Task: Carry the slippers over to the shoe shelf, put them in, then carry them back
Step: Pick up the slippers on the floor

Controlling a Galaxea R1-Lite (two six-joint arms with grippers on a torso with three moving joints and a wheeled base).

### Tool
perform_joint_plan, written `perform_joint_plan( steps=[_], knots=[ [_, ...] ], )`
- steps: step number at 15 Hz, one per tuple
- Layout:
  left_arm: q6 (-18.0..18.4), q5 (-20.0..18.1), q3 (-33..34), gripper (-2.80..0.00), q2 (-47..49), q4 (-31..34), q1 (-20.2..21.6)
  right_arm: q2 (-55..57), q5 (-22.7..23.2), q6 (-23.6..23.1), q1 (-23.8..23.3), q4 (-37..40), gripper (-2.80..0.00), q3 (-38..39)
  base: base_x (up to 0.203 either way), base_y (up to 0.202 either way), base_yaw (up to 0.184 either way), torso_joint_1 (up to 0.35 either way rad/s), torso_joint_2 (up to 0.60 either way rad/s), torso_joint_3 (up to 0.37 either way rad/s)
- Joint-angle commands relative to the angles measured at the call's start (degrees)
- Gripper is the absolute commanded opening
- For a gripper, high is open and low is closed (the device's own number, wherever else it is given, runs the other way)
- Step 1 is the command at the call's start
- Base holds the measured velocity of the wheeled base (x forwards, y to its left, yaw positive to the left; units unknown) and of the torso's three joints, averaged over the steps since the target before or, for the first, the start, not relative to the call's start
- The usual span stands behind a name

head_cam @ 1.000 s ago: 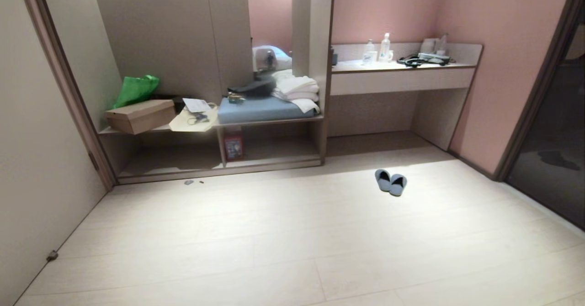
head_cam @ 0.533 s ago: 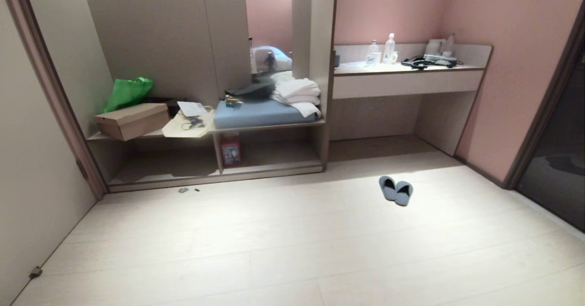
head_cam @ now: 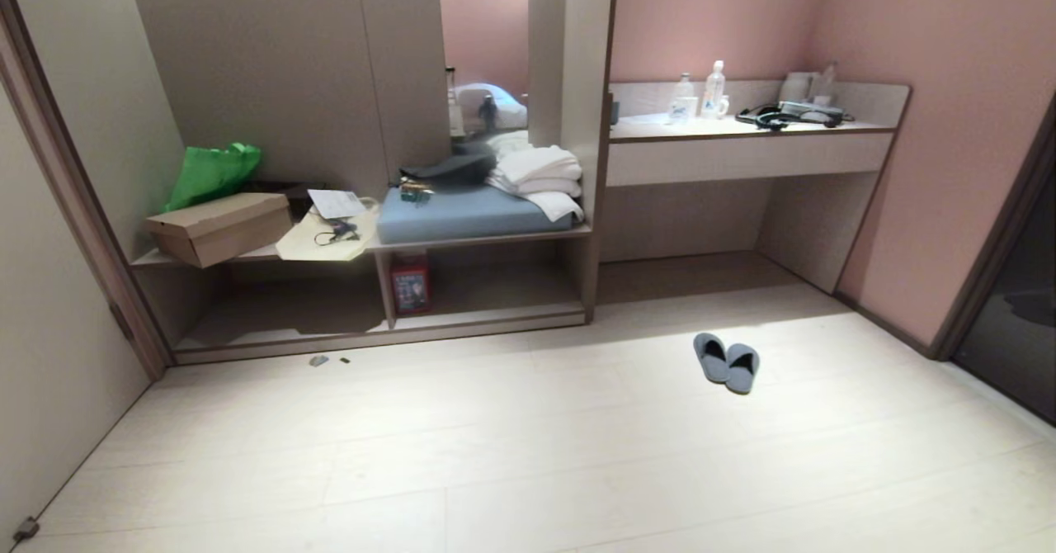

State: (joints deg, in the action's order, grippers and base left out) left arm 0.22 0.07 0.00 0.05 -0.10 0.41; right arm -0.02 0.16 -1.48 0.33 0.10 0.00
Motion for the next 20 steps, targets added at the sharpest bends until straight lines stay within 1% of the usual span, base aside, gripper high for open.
perform_joint_plan(
  steps=[1, 20],
  knots=[
    [0.0, 0.0, 0.0, -2.8, 0.0, 0.0, 0.0, 0.0, 0.0, 0.0, 0.0, 0.0, -2.8, 0.0, 0.196, 0.0, -0.001, 0.002, 0.0, 0.002],
    [0.1, 0.0, 0.0, -2.8, 0.0, 0.2, -0.1, 0.0, 0.0, -0.2, 0.0, 0.0, -2.8, 0.0, 0.196, 0.0, -0.001, 0.003, 0.0, 0.001]
  ],
)
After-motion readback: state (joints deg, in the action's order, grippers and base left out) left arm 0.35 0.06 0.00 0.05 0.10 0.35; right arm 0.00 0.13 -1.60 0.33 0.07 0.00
